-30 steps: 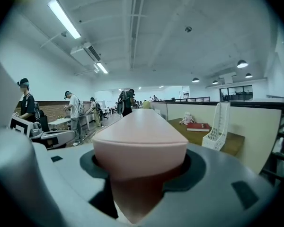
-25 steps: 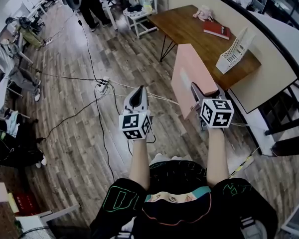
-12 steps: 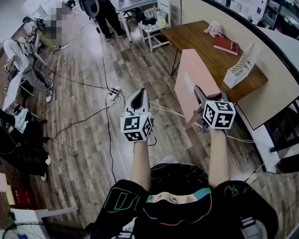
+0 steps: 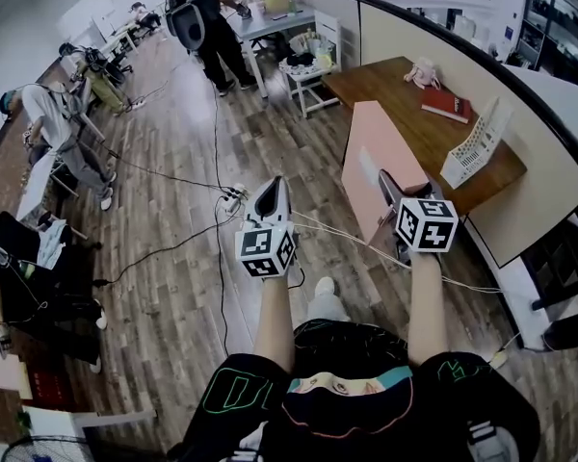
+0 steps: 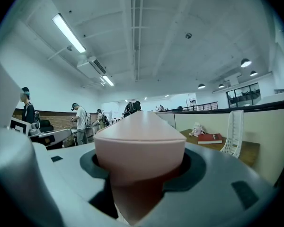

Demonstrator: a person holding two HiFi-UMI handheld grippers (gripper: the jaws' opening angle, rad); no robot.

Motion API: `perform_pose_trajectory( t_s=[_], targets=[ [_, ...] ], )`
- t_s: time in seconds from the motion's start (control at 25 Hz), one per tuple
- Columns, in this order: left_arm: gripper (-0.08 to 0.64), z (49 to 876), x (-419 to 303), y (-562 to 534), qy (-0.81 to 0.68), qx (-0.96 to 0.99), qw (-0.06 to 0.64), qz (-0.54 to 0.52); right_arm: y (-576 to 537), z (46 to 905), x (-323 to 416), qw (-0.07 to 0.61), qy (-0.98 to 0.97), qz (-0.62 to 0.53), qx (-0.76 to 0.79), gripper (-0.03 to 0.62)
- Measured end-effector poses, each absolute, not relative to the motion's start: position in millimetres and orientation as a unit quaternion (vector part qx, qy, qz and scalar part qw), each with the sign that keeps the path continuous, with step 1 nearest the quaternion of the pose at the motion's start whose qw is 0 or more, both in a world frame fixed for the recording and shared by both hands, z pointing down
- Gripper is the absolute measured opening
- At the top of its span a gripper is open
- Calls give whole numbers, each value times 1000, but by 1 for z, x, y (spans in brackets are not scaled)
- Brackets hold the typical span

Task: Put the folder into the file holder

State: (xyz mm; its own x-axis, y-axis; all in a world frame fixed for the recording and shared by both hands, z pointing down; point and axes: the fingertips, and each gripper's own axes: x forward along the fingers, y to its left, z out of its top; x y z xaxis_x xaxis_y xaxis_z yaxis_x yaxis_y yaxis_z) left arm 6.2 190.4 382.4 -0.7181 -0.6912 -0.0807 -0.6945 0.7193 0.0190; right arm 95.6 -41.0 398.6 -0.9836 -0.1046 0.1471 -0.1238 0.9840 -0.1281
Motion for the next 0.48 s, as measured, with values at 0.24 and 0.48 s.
perform_pose_trajectory(
  t_s=[0.24, 0.48],
  targets=[
    [-3, 377, -30, 165, 917, -395, 48, 29, -63, 391, 66, 54, -995, 56, 67, 290],
    [-3, 387, -95, 135, 909, -413, 37, 37, -83, 396, 7, 60, -994, 47, 80, 290]
  ],
)
